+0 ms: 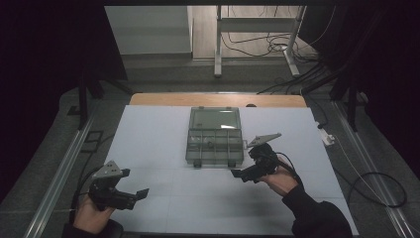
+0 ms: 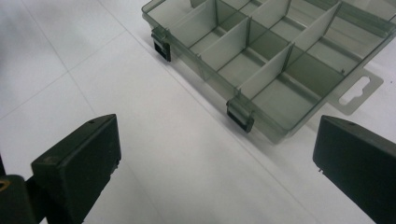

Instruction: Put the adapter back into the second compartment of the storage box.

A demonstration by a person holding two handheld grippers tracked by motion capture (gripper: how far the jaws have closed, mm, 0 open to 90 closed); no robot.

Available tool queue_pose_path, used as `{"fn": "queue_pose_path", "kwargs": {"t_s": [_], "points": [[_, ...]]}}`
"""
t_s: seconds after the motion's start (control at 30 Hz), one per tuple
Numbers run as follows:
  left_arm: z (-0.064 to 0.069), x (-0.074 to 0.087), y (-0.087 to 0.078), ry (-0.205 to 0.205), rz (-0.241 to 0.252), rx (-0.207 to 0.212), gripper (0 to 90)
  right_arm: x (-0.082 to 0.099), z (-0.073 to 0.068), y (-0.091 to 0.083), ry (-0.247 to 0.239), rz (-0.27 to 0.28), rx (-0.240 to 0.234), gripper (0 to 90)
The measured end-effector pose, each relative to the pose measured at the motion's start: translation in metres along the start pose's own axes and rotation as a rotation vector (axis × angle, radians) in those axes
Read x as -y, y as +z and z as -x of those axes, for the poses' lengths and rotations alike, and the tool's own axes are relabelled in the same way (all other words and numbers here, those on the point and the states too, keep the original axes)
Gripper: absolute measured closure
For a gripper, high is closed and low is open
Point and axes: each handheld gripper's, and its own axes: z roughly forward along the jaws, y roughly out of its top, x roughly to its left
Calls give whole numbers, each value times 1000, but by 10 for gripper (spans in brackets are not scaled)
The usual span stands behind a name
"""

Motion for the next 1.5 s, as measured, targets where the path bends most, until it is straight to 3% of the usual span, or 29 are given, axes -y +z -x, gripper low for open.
{"fn": "queue_pose_path", "kwargs": {"t_s": [0.27, 1.0, 1.5], "points": [[0, 0, 0, -6, 2, -1, 18, 13, -4, -11, -7, 13, 16, 7], [2, 0, 0, 2, -4, -16, 9, 58, 0, -51, 48, 45, 80, 0], [2, 0, 0, 0, -3, -19, 9, 90, 6, -81, 125, 88, 137, 0]]}}
